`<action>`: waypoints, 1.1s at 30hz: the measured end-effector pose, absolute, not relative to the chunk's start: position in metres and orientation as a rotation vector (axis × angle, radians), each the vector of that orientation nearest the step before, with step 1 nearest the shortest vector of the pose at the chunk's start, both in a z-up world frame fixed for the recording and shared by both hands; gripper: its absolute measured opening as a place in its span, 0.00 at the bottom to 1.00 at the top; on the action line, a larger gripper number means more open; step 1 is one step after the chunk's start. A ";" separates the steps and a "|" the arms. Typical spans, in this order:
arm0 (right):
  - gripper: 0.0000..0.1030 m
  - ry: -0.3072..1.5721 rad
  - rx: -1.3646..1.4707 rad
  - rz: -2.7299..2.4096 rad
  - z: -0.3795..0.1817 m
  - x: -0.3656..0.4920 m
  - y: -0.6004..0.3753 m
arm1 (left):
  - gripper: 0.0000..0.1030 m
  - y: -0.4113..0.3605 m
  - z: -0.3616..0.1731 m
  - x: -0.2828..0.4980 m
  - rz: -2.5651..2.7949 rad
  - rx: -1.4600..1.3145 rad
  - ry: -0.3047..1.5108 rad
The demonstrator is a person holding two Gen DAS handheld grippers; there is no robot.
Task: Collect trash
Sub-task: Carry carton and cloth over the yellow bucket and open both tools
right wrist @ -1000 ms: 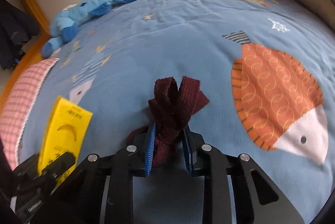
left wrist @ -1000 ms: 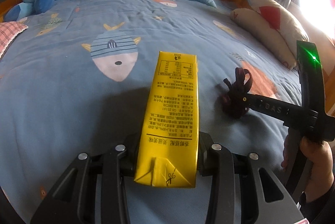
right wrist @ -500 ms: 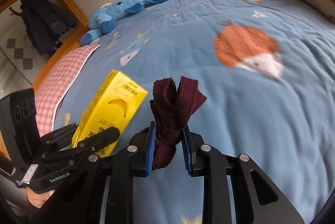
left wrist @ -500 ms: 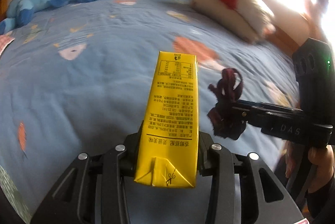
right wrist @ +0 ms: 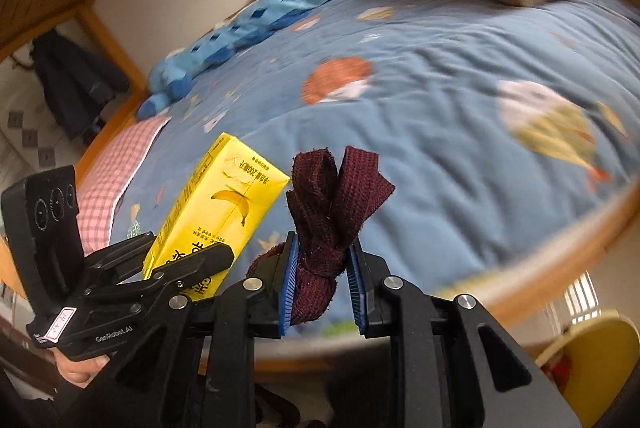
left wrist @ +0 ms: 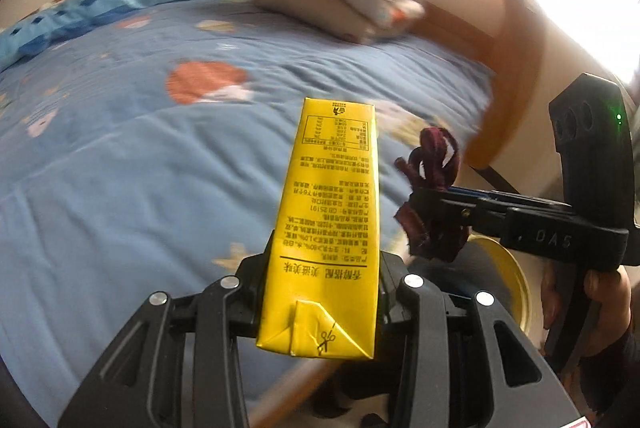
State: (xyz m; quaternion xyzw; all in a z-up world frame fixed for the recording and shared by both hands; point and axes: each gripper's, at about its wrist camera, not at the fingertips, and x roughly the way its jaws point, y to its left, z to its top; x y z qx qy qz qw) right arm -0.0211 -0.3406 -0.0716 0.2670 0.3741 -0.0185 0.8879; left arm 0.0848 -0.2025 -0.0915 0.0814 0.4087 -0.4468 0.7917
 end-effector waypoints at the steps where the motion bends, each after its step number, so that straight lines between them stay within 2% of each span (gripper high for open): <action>1: 0.23 0.767 0.568 -0.060 -0.071 -0.038 -0.348 | 0.38 -0.211 -0.091 0.074 -0.985 0.180 0.880; 12: 0.23 0.689 0.641 -0.266 -0.078 -0.187 -0.408 | 0.38 -0.300 -0.103 -0.032 -1.252 0.273 0.921; 18: 0.23 0.713 0.676 -0.400 -0.101 -0.261 -0.427 | 0.38 -0.350 -0.122 -0.086 -1.365 0.371 0.958; 28: 0.23 0.788 0.696 -0.534 -0.149 -0.315 -0.452 | 0.38 -0.415 -0.168 -0.140 -1.439 0.516 1.043; 31: 0.26 0.809 0.711 -0.557 -0.161 -0.319 -0.461 | 0.39 -0.425 -0.176 -0.145 -1.423 0.539 1.069; 32: 0.34 0.829 0.711 -0.557 -0.165 -0.319 -0.464 | 0.41 -0.428 -0.177 -0.143 -1.415 0.546 1.073; 33: 0.46 0.833 0.711 -0.565 -0.168 -0.320 -0.467 | 0.44 -0.430 -0.179 -0.142 -1.403 0.552 1.073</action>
